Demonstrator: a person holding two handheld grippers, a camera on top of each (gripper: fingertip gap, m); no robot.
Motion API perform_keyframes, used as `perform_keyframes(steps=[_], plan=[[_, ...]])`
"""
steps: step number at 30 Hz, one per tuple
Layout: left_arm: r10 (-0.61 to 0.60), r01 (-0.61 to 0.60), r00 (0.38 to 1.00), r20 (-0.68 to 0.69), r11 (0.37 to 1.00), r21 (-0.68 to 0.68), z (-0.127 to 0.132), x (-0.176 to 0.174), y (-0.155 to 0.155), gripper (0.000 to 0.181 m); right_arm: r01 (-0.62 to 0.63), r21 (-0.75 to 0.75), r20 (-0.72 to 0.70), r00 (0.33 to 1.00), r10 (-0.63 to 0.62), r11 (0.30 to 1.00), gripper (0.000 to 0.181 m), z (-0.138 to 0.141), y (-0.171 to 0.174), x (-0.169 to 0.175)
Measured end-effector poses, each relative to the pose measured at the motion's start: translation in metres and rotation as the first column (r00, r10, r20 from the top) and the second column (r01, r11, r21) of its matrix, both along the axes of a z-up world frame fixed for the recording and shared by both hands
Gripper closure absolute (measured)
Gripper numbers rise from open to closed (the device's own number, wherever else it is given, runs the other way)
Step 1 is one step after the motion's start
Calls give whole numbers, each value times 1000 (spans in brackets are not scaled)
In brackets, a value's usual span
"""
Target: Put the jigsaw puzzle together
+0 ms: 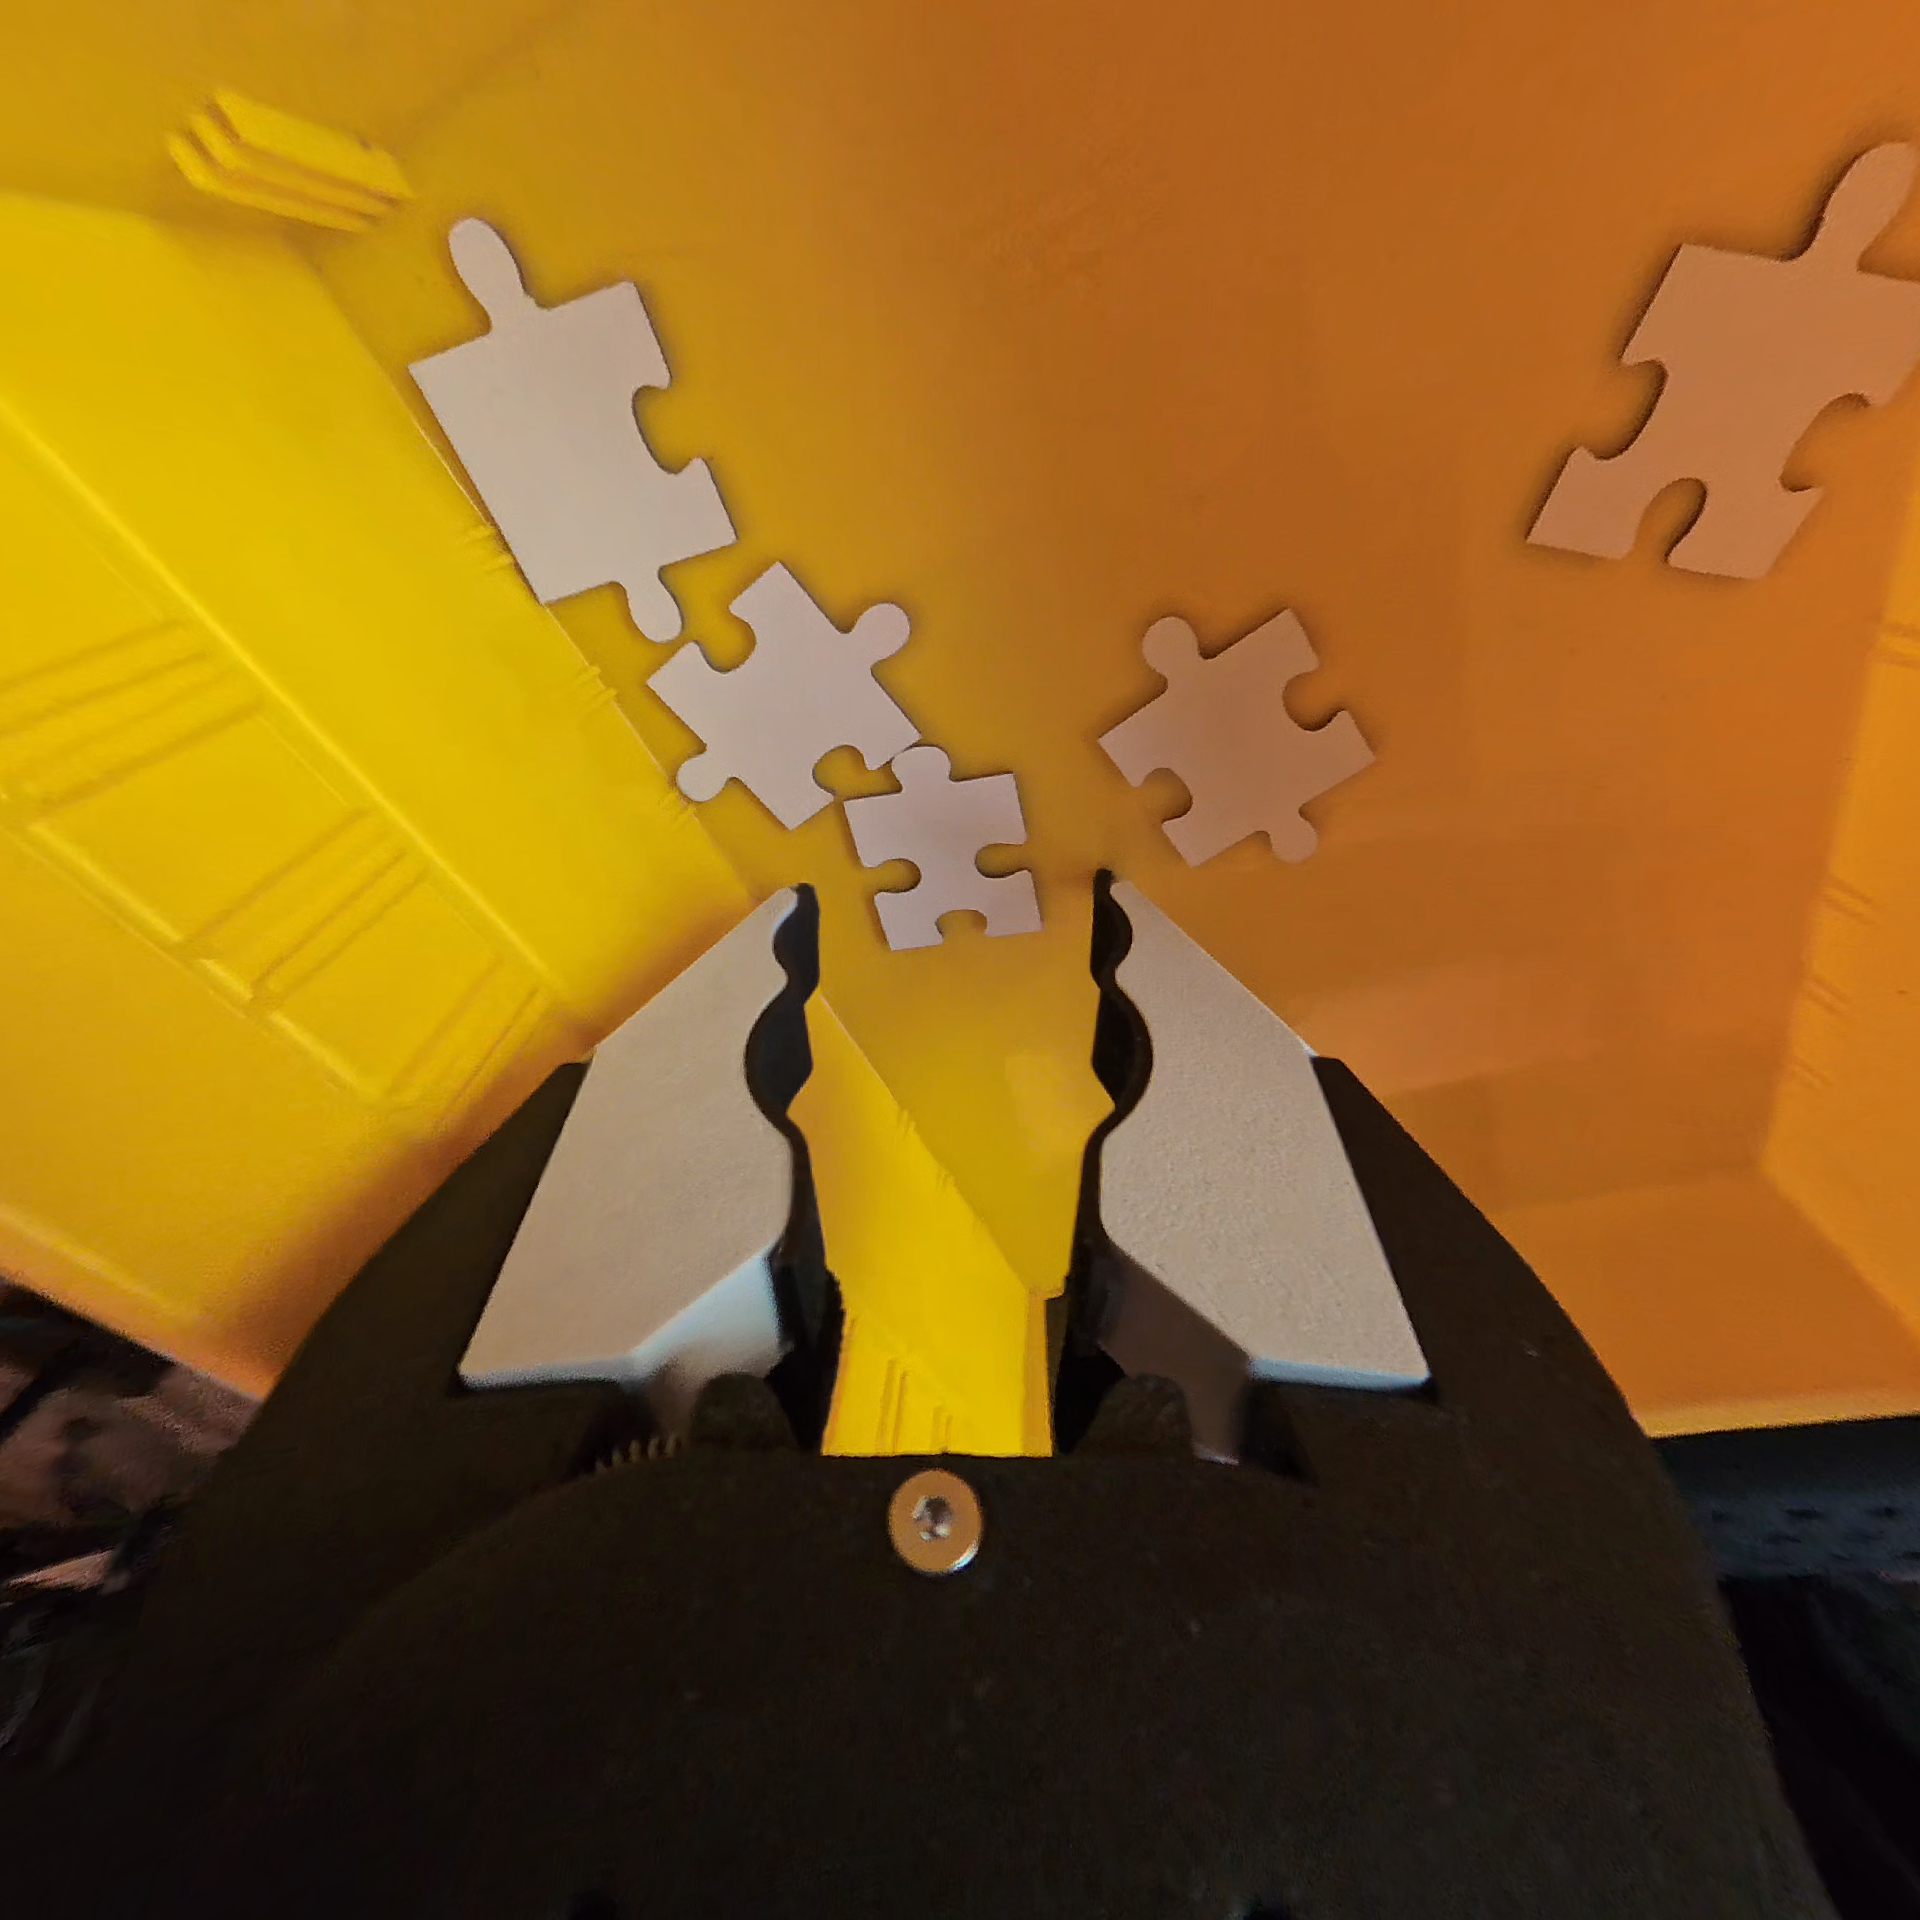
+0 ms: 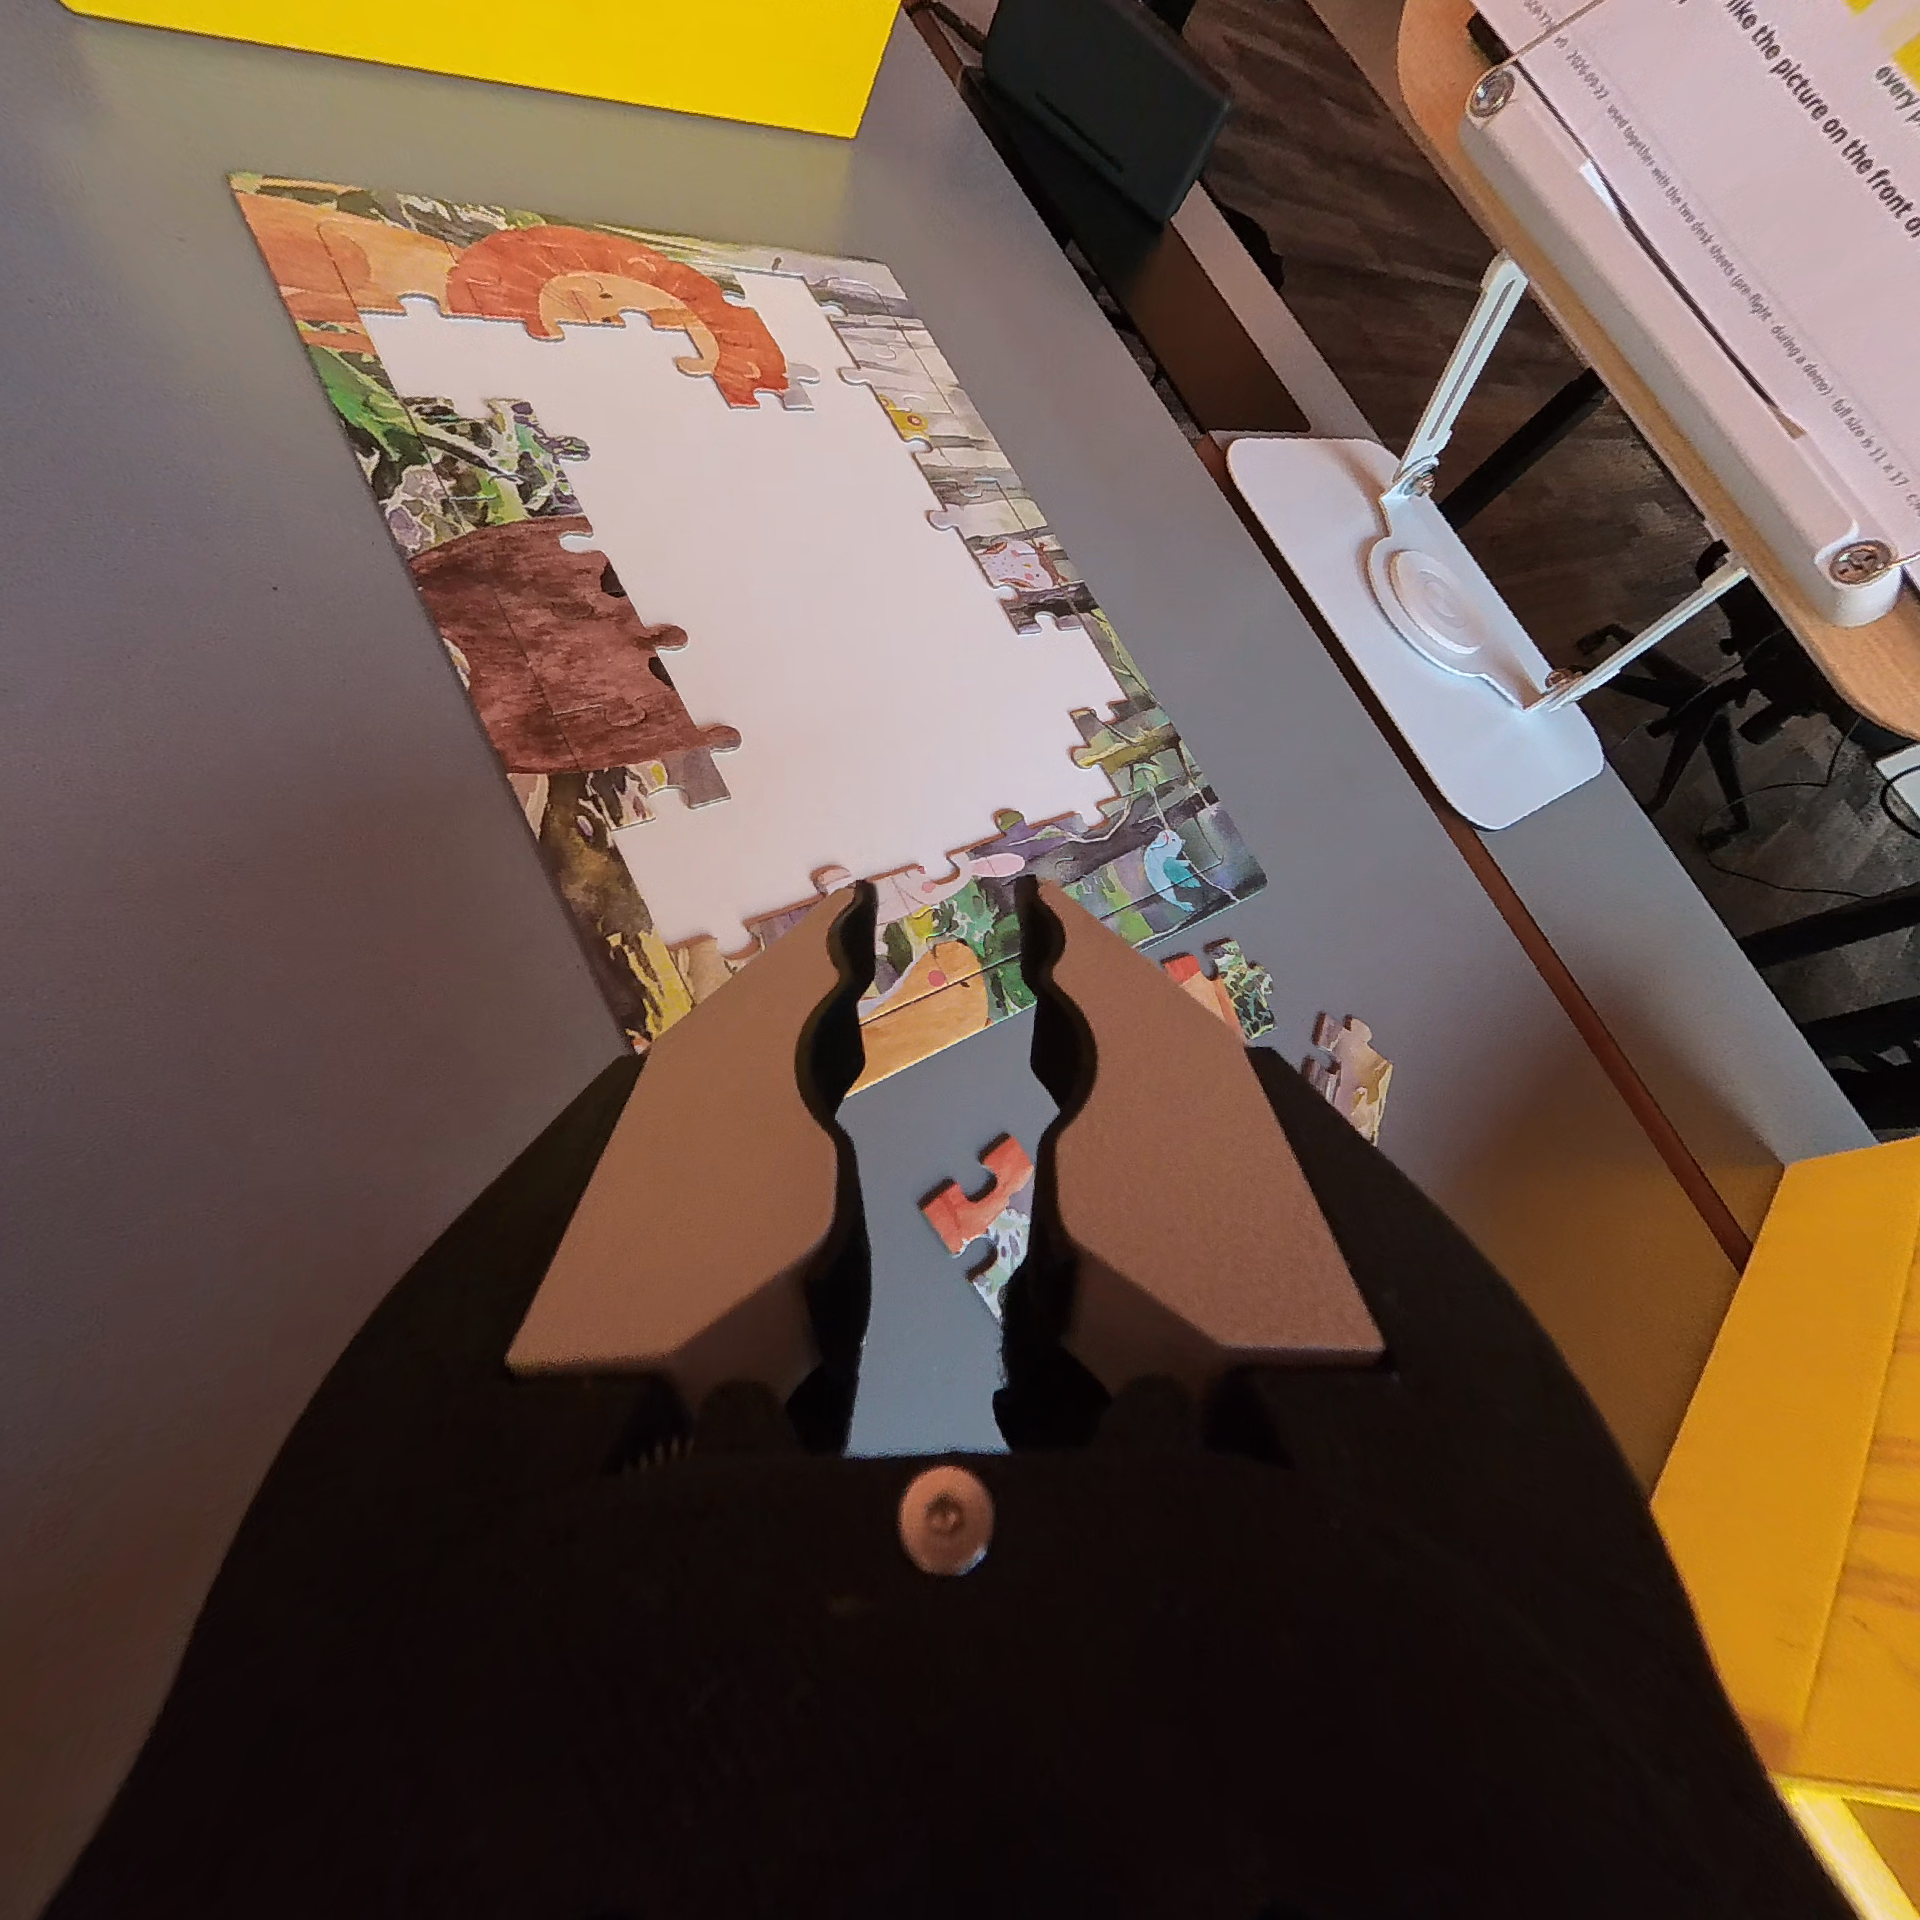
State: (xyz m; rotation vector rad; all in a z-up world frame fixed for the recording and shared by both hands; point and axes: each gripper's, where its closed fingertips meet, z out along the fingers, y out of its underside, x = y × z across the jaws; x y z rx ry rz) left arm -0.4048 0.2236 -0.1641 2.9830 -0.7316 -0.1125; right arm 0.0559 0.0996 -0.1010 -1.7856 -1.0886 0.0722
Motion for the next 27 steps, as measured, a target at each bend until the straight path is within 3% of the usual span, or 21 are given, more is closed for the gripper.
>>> perform_keyframes(steps=[3, 7, 15, 17, 19, 20, 21, 23, 24, 27], plan=[[86, -84, 994, 65, 996, -21, 0, 0, -3, 142, -9, 1, 5, 1000, 9, 1000, 154, 0, -1, -1], [45, -44, 998, 53, 999, -19, 1, 4, -7, 152, -19, 5, 14, 1000, 19, 1000, 155, 0, -3, -3], [-35, 34, 999, -31, 999, -9, 11, 1, -21, 153, -31, 14, 25, 999, 31, 999, 155, 2, -5, -4], [-29, 28, 999, 33, 999, 34, 25, 11, -25, 153, -33, 14, 29, 999, 32, 999, 155, 2, -5, -5], [-58, 43, 982, 180, 995, 85, 45, 35, -31, 153, -36, 15, 36, 999, 35, 999, 155, 1, -6, -6], [-95, 68, 947, 306, 993, 99, 60, 56, -40, 153, -42, 18, 38, 998, 41, 999, 155, 1, -6, -7], [-144, 112, 871, 469, 989, 97, 80, 85, -57, 153, -58, 25, 40, 998, 56, 998, 155, 1, -8, -11], [-231, 239, 653, 721, 967, 94, 129, 138, -102, 153, -126, 98, 73, 990, 119, 987, 154, 12, -16, -27], [-271, 296, 595, 756, 949, 108, 143, 153, -120, 153, -190, 173, 109, 979, 173, 966, 154, 25, -26, -45], [-446, 476, 575, 686, 864, 163, 143, 178, -162, 153, -389, 373, 276, 913, 300, 843, 153, 68, -68, -120]])
